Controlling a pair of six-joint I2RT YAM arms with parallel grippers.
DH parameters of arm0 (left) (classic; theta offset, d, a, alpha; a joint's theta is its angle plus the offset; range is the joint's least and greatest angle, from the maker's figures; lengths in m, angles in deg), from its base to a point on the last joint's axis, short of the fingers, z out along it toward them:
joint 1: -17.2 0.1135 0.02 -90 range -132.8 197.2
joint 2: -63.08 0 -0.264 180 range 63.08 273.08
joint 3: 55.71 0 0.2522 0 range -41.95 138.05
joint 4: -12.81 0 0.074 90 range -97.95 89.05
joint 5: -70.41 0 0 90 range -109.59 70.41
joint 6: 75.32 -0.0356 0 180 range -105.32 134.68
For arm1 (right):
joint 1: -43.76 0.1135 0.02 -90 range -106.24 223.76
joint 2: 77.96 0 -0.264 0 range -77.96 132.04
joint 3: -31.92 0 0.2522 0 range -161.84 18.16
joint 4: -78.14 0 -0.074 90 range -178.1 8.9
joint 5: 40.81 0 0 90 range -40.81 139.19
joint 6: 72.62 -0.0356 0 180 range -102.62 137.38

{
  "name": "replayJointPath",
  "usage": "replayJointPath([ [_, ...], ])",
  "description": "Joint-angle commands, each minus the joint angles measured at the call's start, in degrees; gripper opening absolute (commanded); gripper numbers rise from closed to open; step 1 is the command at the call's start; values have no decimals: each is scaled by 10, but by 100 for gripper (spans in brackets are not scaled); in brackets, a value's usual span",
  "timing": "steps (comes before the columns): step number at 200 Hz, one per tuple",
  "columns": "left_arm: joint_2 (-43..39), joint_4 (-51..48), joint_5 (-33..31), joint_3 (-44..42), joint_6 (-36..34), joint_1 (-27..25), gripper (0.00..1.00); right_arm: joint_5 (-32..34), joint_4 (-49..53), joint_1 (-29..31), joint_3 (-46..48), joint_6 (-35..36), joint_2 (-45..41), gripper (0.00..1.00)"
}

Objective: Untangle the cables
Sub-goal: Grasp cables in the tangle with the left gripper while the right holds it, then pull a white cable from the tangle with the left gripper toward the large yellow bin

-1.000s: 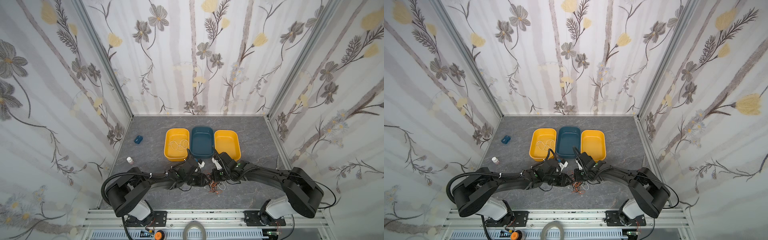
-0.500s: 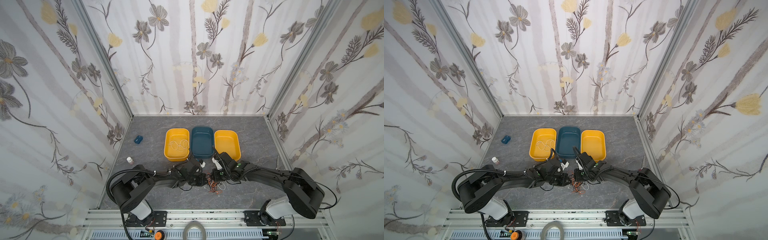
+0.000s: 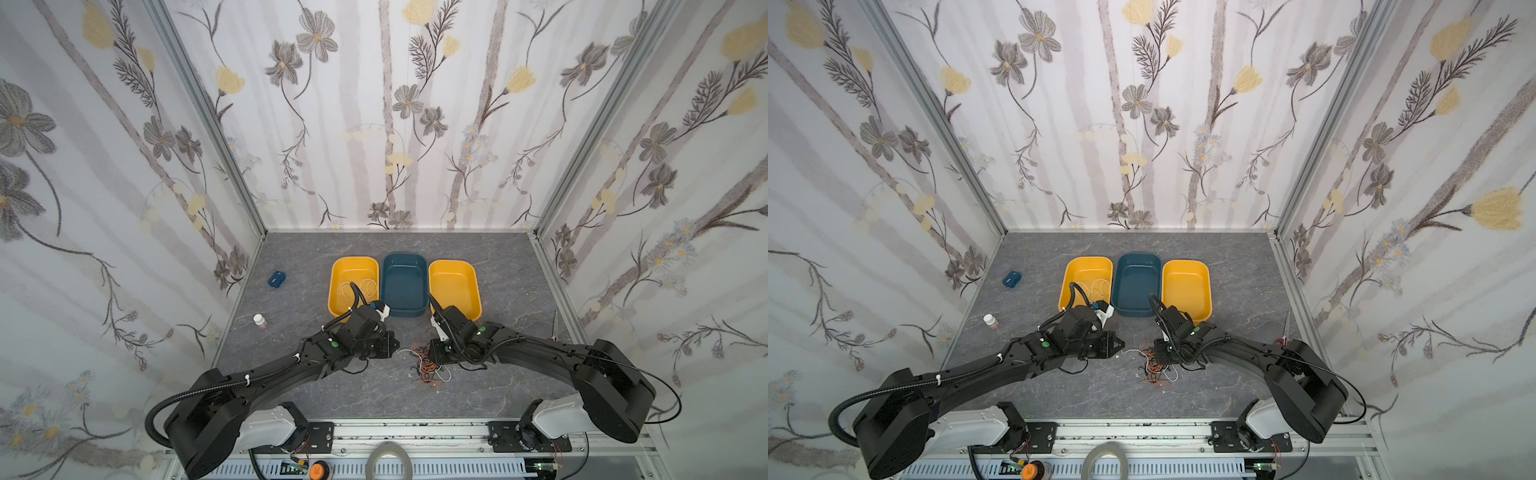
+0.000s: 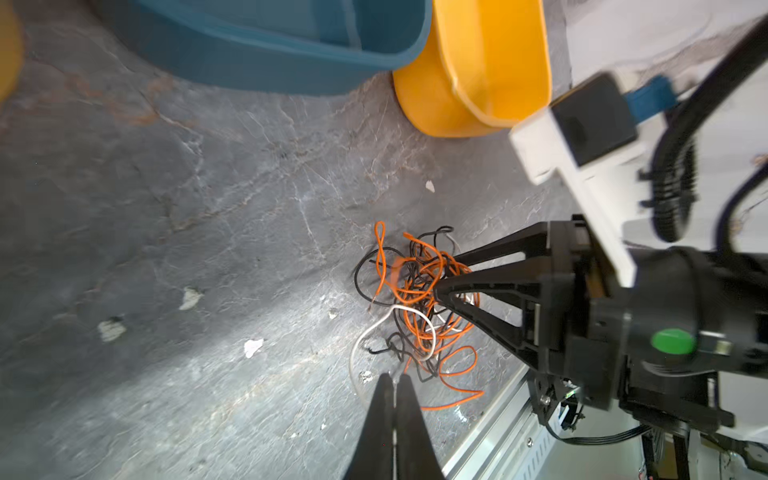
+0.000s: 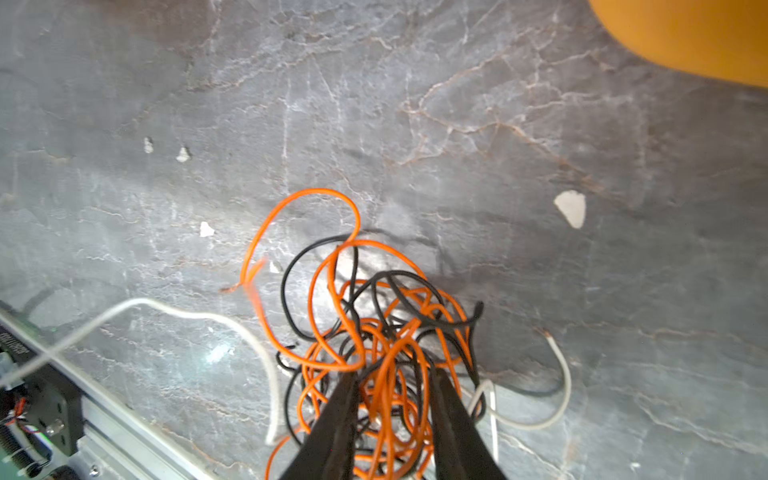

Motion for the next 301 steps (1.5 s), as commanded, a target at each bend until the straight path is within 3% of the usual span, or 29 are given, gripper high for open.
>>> replayJointPath([
  [1,-44,-61,-31,6,-3,22,0,30,31,0,-2,10,0,32],
  [64,-164,-182,-55,46,-22,125,0,86,103,0,-13,21,-7,32],
  [147,-211,-291,-71,133,-67,194,0,121,154,-1,-12,26,-26,32],
  [179,-219,-306,-64,147,-75,209,0,128,170,-6,-7,31,-49,32],
  [246,-214,-286,-21,151,-69,210,0,71,176,-6,-36,66,-128,36],
  [301,-211,-294,-5,194,-72,210,0,59,166,-6,-46,67,-142,39],
])
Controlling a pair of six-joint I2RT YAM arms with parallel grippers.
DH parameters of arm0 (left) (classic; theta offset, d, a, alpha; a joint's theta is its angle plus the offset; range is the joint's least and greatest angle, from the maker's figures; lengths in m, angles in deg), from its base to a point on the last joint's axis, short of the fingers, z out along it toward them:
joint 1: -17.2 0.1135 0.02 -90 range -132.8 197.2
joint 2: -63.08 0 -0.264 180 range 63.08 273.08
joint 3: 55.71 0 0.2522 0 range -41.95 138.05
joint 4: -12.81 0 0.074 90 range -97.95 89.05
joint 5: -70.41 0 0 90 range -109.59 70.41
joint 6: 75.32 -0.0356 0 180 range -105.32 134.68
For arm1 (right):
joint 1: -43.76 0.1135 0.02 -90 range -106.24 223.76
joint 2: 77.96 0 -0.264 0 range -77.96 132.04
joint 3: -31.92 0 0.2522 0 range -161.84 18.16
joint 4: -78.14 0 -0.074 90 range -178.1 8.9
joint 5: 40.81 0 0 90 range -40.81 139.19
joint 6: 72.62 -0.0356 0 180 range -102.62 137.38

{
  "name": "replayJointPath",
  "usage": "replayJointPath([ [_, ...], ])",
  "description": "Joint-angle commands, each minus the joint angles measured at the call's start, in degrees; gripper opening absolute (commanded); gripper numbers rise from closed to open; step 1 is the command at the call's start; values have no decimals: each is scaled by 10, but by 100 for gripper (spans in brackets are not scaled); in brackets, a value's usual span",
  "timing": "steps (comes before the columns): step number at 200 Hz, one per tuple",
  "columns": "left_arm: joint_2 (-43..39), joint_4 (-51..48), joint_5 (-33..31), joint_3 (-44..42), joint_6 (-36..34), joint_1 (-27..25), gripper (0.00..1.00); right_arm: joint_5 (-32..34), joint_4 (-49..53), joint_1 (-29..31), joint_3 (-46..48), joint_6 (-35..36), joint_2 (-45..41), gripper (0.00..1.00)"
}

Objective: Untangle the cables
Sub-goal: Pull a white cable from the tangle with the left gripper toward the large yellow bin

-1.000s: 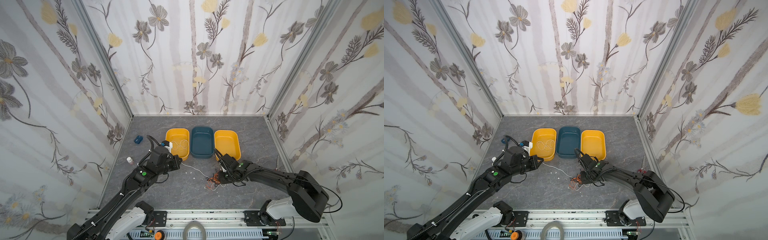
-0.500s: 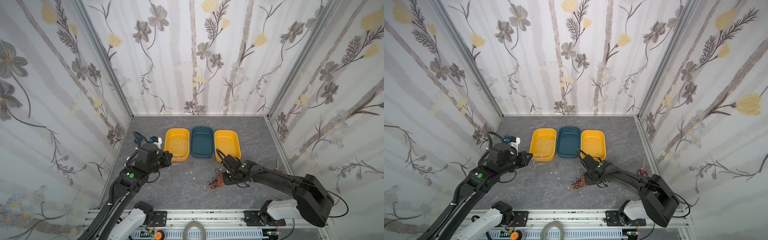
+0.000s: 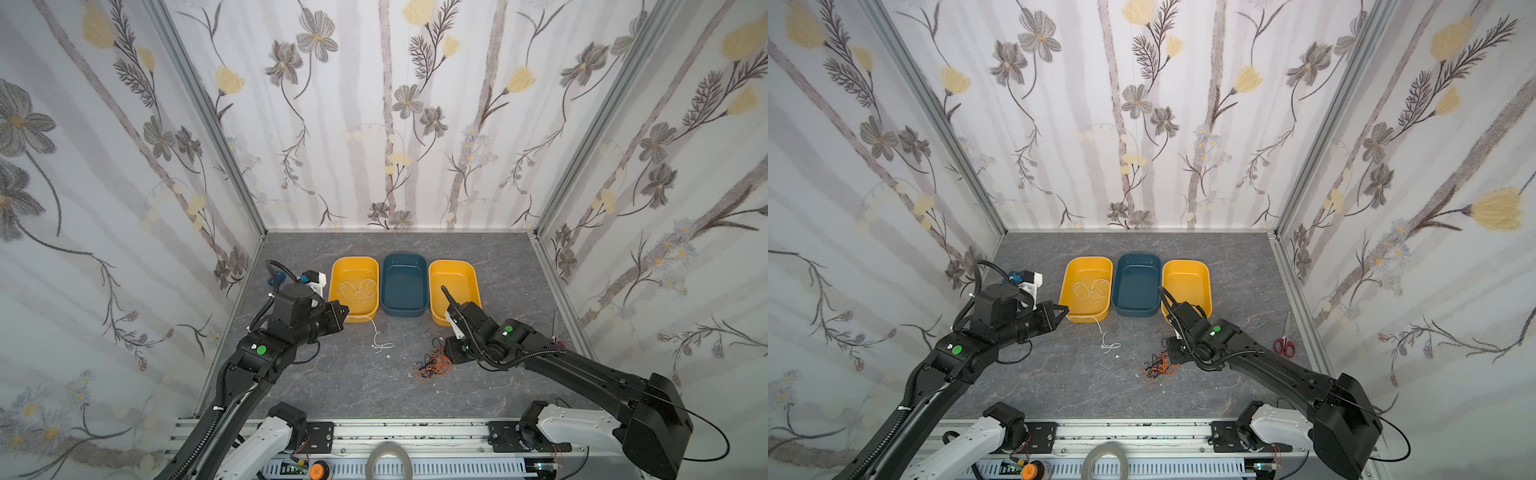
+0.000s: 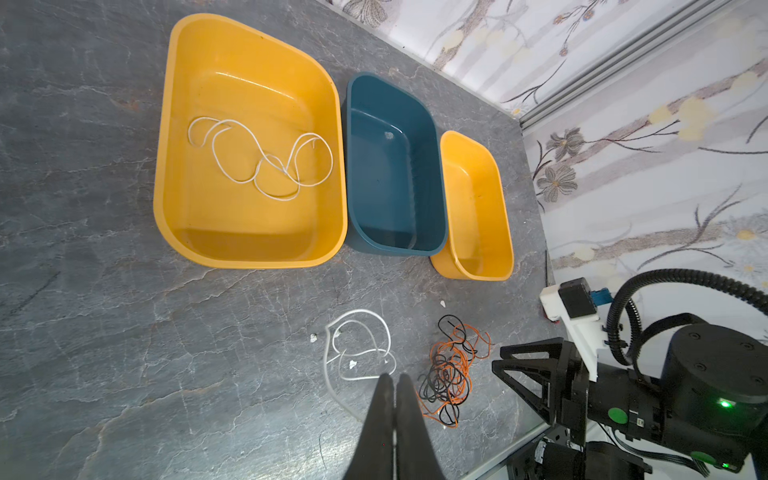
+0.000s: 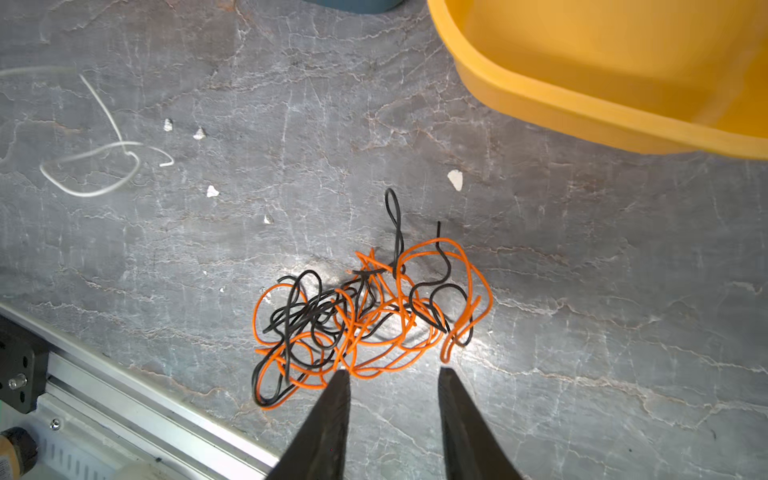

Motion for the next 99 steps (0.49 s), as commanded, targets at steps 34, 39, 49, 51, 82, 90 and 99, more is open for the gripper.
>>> replayJointPath([
  [34,25,-14,7,94,-20,1,0,-17,-18,0,-2,-1,1,39],
  [39,30,-16,6,106,-23,1,0,-17,-20,0,-1,-2,2,39],
  [49,44,-23,-1,131,-33,1,0,-17,-24,0,0,-3,2,39],
  [51,48,-25,-3,138,-35,1,0,-17,-26,1,0,-4,3,39],
  [82,116,-53,-40,220,-74,1,0,-22,-37,0,2,-6,6,39],
  [90,135,-52,-45,235,-78,2,0,-22,-39,1,3,-7,5,40],
  [99,154,-44,-47,249,-82,2,0,-21,-40,0,5,-8,4,39],
])
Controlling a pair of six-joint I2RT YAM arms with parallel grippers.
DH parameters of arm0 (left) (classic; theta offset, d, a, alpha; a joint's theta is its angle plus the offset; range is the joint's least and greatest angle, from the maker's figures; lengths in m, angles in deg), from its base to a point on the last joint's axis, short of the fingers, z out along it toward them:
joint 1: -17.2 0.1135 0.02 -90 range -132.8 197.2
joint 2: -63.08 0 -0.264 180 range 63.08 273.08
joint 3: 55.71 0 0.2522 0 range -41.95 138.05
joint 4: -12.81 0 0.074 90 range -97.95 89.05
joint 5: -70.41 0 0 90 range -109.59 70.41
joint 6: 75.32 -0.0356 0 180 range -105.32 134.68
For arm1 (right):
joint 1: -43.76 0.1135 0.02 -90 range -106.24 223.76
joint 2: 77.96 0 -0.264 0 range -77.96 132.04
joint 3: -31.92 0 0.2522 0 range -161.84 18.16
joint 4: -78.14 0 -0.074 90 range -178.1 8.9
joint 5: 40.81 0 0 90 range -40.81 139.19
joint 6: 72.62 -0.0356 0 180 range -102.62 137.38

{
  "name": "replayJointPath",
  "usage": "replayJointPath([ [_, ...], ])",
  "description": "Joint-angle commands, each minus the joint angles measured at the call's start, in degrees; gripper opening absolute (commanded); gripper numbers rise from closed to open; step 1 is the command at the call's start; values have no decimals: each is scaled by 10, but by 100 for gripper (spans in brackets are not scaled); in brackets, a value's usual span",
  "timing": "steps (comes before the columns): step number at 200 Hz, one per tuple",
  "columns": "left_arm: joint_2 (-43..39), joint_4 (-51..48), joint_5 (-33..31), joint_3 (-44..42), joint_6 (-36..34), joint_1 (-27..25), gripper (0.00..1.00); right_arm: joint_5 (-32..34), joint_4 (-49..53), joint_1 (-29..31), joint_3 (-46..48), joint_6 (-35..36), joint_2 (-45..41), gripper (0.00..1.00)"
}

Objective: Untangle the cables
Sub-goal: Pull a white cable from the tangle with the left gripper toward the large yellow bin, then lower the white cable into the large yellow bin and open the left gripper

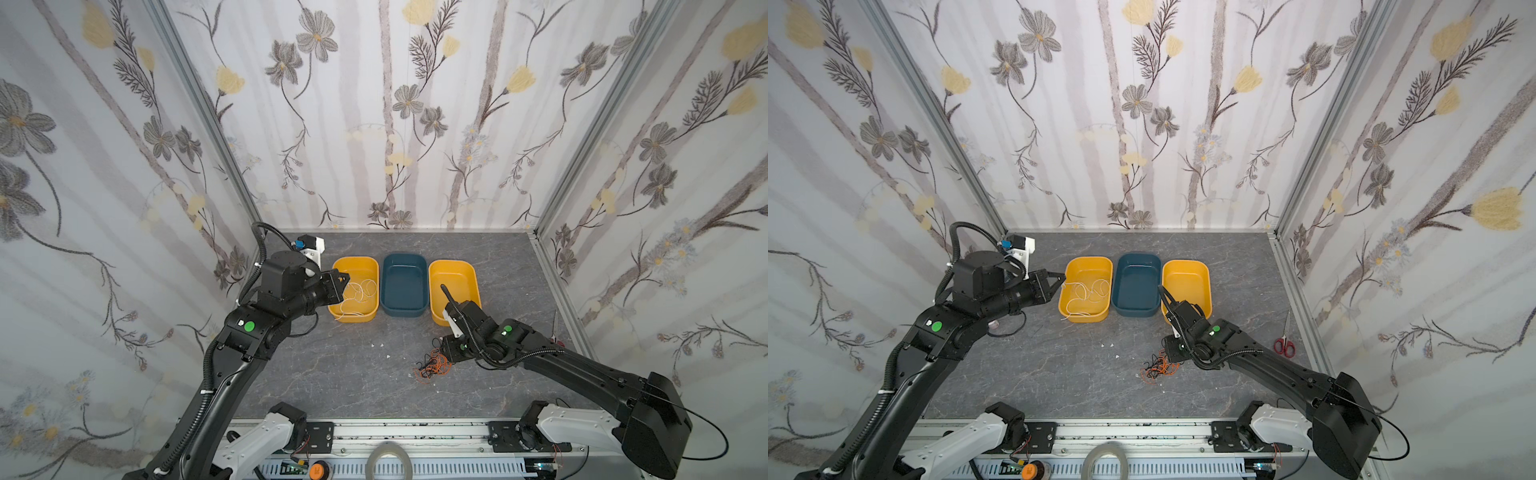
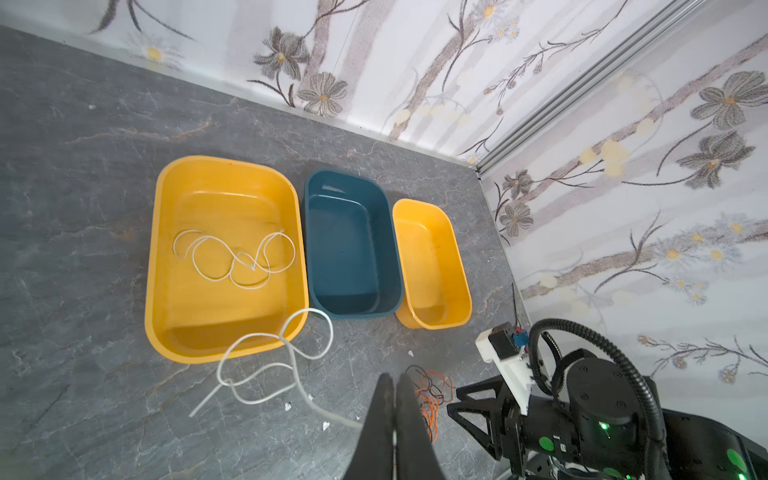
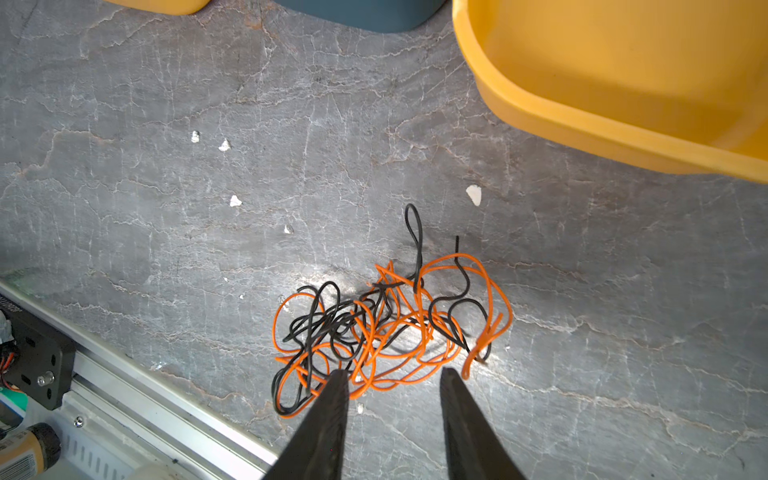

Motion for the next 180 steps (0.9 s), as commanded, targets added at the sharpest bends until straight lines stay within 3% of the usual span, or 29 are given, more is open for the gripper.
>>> replayJointPath([
  [1,38,-7,-27,35,-32,3,0,-7,-16,1,4,-8,-2,39],
  [32,104,6,-42,76,-53,18,0,-3,-15,1,12,-10,-12,40],
  [90,172,61,6,83,-46,62,0,13,-9,1,31,-20,-41,39],
  [180,277,117,25,2,-38,87,0,12,-15,0,44,-21,-44,39],
])
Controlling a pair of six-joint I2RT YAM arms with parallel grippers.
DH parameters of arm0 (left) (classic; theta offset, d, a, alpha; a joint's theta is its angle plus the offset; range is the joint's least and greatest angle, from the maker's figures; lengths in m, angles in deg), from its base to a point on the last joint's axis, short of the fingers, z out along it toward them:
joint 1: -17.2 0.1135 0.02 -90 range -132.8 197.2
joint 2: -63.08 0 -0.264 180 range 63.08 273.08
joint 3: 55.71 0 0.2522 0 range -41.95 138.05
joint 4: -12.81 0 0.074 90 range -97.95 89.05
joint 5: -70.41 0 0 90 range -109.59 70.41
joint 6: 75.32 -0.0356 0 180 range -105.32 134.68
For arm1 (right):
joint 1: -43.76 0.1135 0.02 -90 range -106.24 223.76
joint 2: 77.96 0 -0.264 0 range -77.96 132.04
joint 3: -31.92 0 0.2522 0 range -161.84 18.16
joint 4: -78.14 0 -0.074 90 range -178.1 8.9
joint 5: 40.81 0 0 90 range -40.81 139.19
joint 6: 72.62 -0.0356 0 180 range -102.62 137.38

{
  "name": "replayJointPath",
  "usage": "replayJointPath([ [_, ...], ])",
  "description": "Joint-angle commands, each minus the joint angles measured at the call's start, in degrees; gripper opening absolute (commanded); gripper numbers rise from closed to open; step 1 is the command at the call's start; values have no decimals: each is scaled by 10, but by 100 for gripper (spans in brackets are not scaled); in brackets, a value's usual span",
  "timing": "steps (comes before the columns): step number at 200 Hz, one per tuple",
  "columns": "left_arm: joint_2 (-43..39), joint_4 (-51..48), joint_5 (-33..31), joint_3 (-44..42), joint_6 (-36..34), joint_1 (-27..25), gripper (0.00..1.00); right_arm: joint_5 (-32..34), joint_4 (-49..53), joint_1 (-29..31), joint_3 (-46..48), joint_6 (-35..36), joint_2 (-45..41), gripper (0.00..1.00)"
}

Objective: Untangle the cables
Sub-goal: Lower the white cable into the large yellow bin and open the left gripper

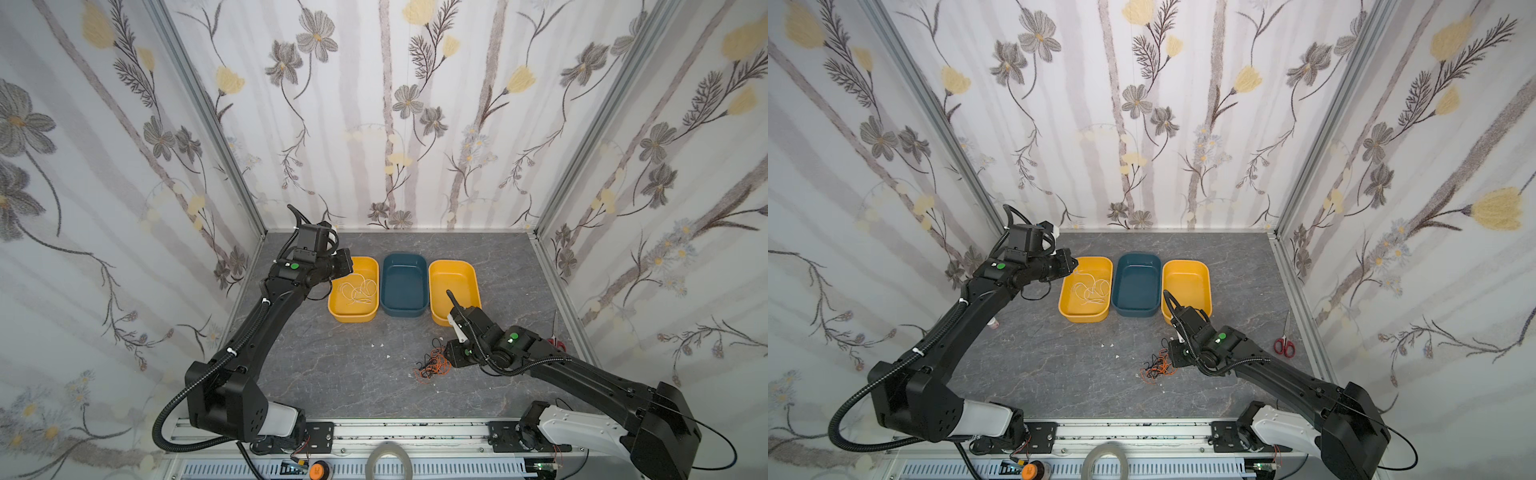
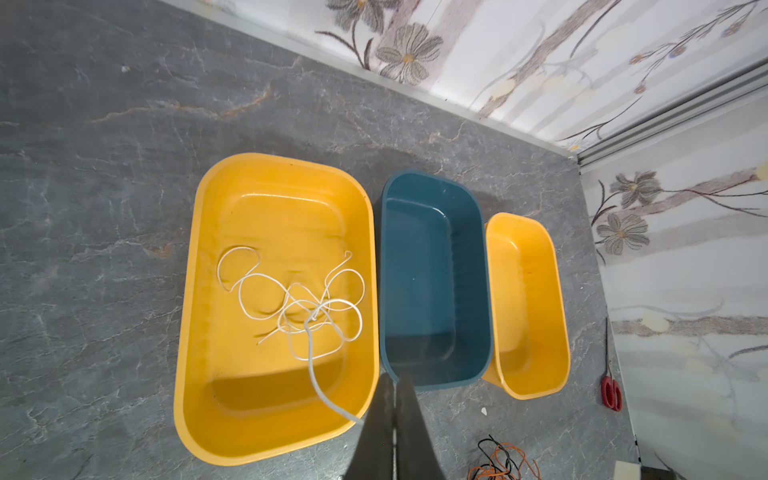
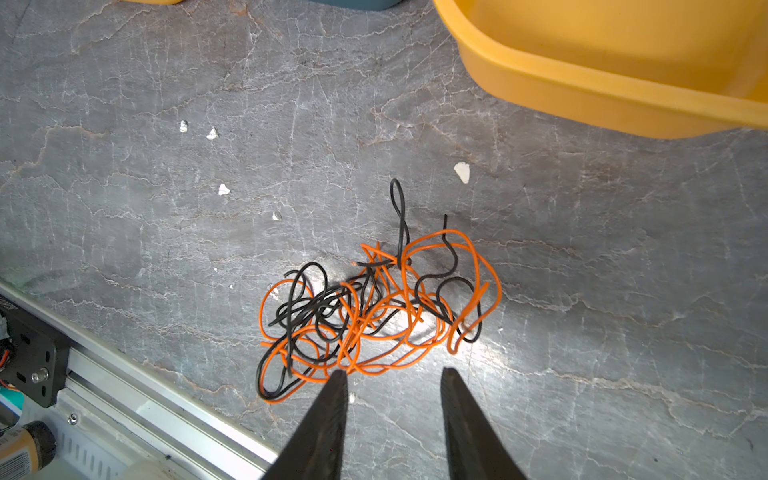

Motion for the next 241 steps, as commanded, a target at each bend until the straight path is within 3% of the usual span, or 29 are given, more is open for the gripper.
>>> replayJointPath([
  [1,32,27,-4,-5,-1,1,0,9,-8,0,3,-7,-5,40],
  [28,81,27,-39,-2,-1,1,0,10,-9,-18,7,-9,-13,39],
  [79,196,10,-64,27,-20,-1,0,13,-9,-21,12,-14,-17,40],
  [130,301,4,-70,73,4,1,0,12,-10,-23,13,-15,-16,40],
  [178,322,-21,-99,98,0,1,20,18,-10,-28,20,-16,-25,40],
  [212,300,-39,-113,113,-9,0,40,20,-12,-30,17,-16,-17,42],
  [241,280,-57,-117,128,-26,0,63,22,-20,-30,17,-20,-11,43],
])
